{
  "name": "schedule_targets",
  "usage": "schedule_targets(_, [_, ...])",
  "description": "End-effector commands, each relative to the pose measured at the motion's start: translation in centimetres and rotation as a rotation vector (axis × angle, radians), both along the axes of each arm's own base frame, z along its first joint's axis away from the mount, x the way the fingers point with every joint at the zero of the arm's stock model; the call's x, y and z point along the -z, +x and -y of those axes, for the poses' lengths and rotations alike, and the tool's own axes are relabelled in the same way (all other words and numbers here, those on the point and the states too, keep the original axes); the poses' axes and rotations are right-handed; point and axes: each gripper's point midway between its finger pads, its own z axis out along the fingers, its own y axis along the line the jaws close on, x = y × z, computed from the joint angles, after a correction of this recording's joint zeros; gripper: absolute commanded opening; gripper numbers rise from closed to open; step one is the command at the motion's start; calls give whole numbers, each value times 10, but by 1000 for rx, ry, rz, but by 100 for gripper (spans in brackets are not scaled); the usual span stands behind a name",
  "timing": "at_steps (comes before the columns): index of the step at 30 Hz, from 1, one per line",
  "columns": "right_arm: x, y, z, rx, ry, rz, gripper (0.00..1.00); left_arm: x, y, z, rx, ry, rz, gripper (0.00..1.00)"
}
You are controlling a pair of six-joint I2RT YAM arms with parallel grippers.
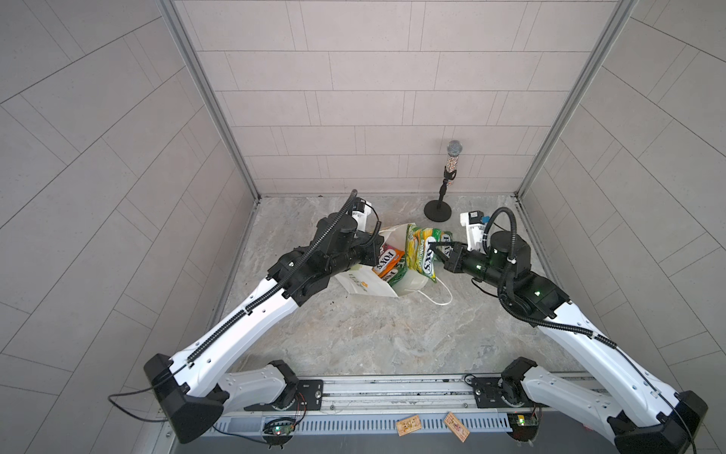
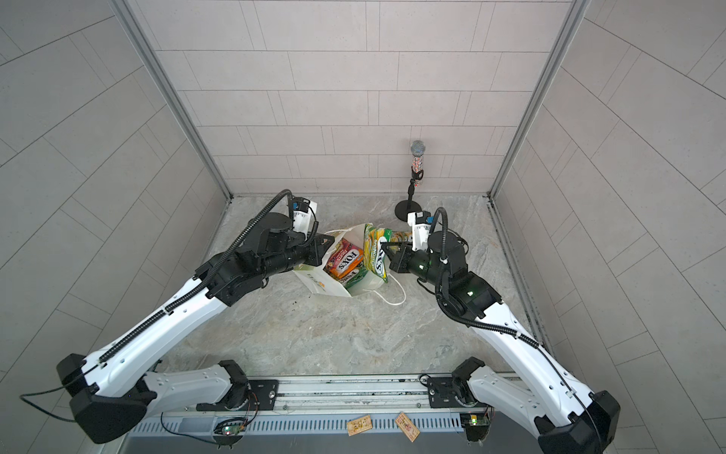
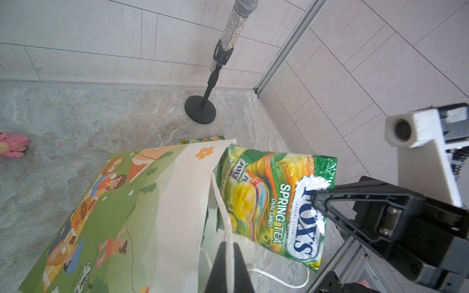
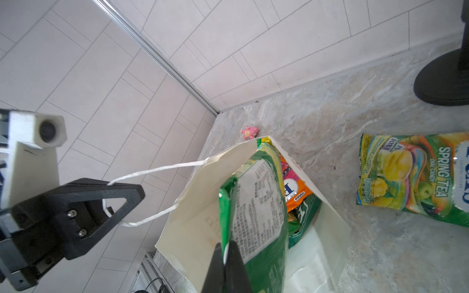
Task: Take the snacks out of the paper bag
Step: Pick up the snack from the paper bag, then place the snack at the top-right of the table.
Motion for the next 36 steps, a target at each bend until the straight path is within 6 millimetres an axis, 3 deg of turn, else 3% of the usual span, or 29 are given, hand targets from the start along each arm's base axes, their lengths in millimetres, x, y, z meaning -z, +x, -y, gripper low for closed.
schedule_targets(1, [-38,-8,13,5,33,94,0,-4,-4,-2,3,-2,12,0])
schedule_targets(5, [-43,-3,42,92,-13,106,0,-4,-5,-2,5,-4,14,0])
schedule_targets(11, [-32,13,94,219,-11,71,0,-5,-6,-2,16,-8,10,0])
schedule_targets(15, [-14,28,135,322,-24,27,0,-7,-7,-2,17,-9,13,0])
schedule_targets(20, [18,50,169,391,-67,-46,0,-7,-7,-1,20,-9,15,0])
schedule_targets(24, [45,70,188,422,-128,-101,0,-8,-7,-1,19,-12,17,0])
schedule_targets(30, [76,111,197,405,-128,-153,0,-7,-7,-1,19,-12,18,0])
schedule_targets(36, [87,152,207,391,-101,-157,0,-9,-8,0,22,-23,18,0])
